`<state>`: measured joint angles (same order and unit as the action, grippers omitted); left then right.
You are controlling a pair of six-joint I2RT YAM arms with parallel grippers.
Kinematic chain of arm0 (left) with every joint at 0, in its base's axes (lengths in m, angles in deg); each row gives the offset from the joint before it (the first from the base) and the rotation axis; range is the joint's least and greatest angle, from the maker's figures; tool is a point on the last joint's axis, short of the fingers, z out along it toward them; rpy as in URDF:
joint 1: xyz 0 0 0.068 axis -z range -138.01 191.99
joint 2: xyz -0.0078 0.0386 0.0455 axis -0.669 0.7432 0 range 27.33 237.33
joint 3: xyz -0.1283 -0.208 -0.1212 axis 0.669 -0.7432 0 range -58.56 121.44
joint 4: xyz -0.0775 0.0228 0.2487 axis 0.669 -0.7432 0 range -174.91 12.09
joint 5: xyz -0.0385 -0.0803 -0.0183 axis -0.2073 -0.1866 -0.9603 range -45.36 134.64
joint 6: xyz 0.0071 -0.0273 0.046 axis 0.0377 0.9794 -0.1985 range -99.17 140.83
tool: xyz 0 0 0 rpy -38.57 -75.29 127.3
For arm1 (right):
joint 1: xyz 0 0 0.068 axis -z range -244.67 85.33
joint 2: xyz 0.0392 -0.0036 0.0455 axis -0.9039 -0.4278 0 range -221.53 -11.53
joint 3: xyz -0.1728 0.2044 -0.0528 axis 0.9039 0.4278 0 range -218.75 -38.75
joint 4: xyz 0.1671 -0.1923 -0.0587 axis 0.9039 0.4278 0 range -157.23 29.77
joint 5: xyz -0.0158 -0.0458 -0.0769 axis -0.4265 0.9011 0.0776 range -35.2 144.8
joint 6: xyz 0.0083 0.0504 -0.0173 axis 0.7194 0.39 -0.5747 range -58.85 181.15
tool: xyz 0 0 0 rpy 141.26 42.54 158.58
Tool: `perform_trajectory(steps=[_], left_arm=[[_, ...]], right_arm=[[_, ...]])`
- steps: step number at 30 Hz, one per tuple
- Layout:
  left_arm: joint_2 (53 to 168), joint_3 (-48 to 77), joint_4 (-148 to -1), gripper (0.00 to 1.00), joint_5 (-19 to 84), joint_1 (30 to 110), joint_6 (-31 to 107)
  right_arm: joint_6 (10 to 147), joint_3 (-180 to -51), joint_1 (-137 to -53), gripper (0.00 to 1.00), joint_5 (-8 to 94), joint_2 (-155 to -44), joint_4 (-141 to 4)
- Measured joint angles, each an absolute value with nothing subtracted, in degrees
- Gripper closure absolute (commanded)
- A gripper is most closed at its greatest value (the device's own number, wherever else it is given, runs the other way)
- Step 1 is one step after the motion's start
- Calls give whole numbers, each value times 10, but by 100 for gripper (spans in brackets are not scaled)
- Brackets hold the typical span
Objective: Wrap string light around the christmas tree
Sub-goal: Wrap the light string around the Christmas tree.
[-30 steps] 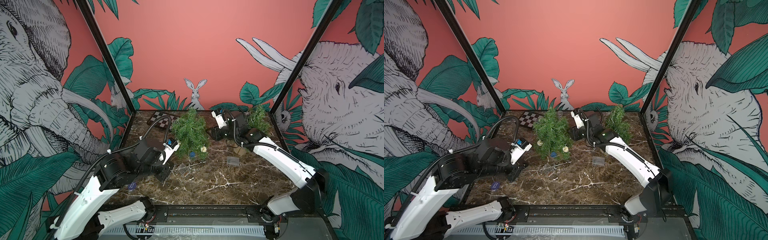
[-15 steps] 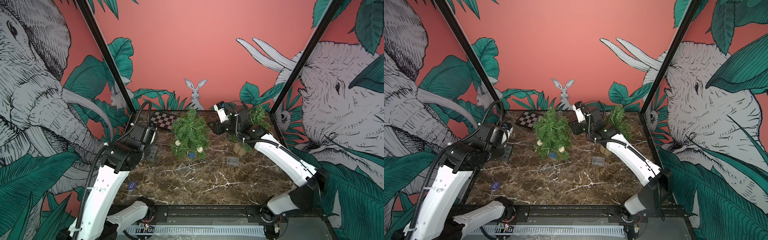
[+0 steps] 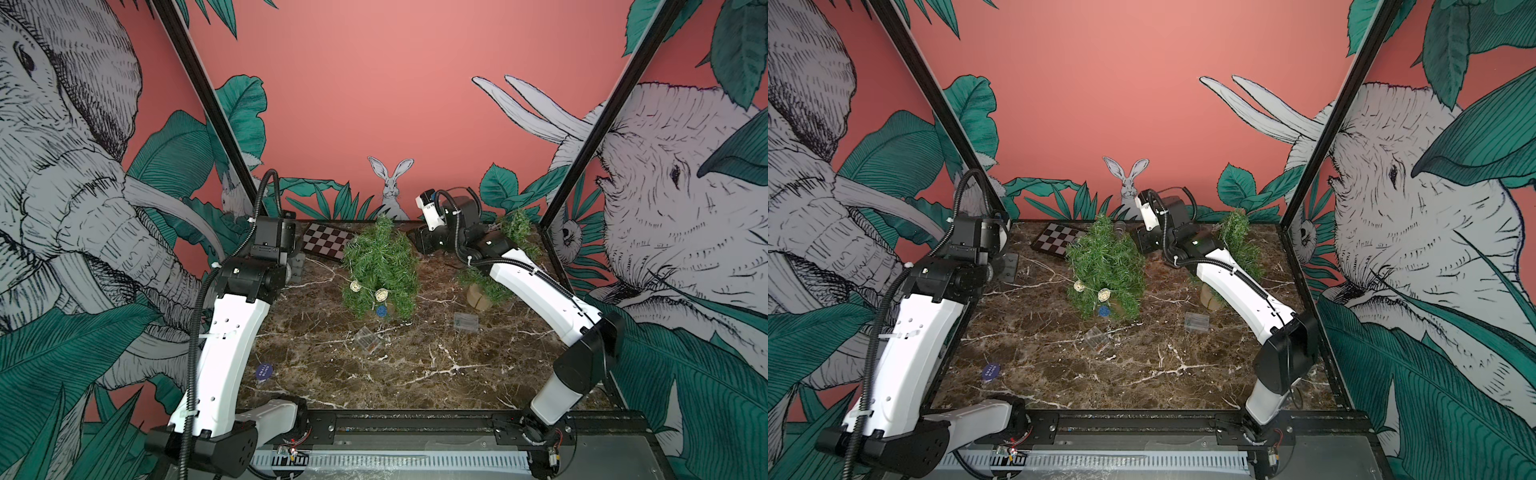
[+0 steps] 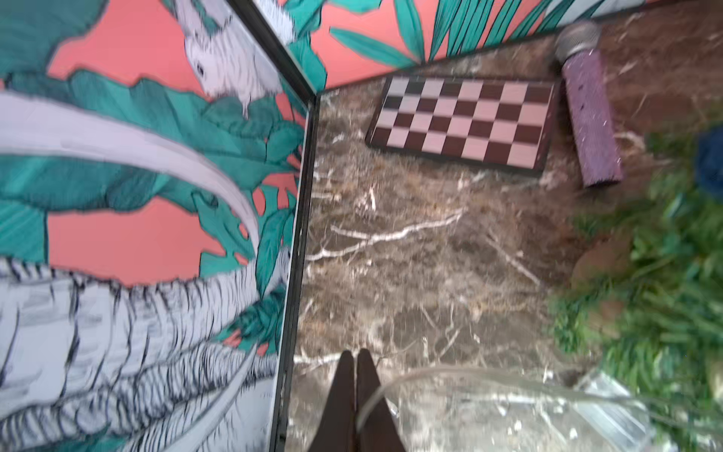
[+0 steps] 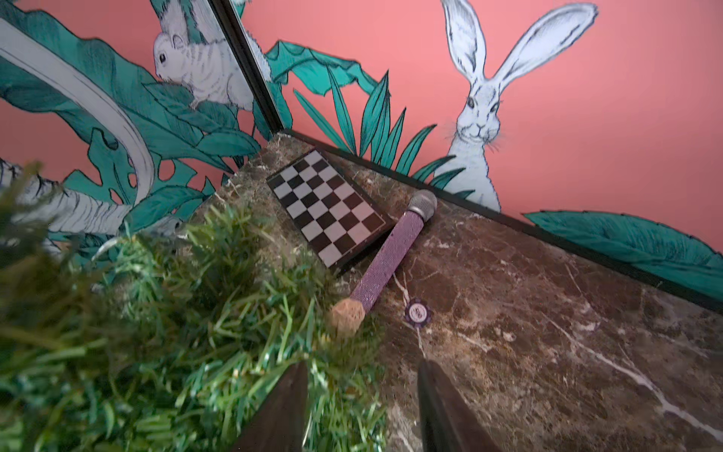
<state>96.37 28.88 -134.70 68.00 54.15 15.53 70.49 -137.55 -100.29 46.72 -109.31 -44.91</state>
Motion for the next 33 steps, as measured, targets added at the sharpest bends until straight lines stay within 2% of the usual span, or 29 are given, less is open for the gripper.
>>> perform_trajectory(steps=[7, 14, 22, 29, 33], left_arm=[[1054, 311, -1231, 97, 682, 542, 90], [1088, 311, -1091, 97, 665, 542, 3], [1128, 311, -906, 97, 560, 542, -6], [1187, 310, -770, 98, 452, 564, -29], [1230, 326, -721, 98, 409, 591, -53]], right_arm=[[679, -1500, -995, 53, 466, -1162, -431], [647, -1582, -983, 60, 448, -1243, -450], [619, -1712, -973, 67, 412, -1384, -455], [598, -1708, -969, 69, 360, -1394, -507], [585, -1703, -967, 65, 316, -1398, -553]])
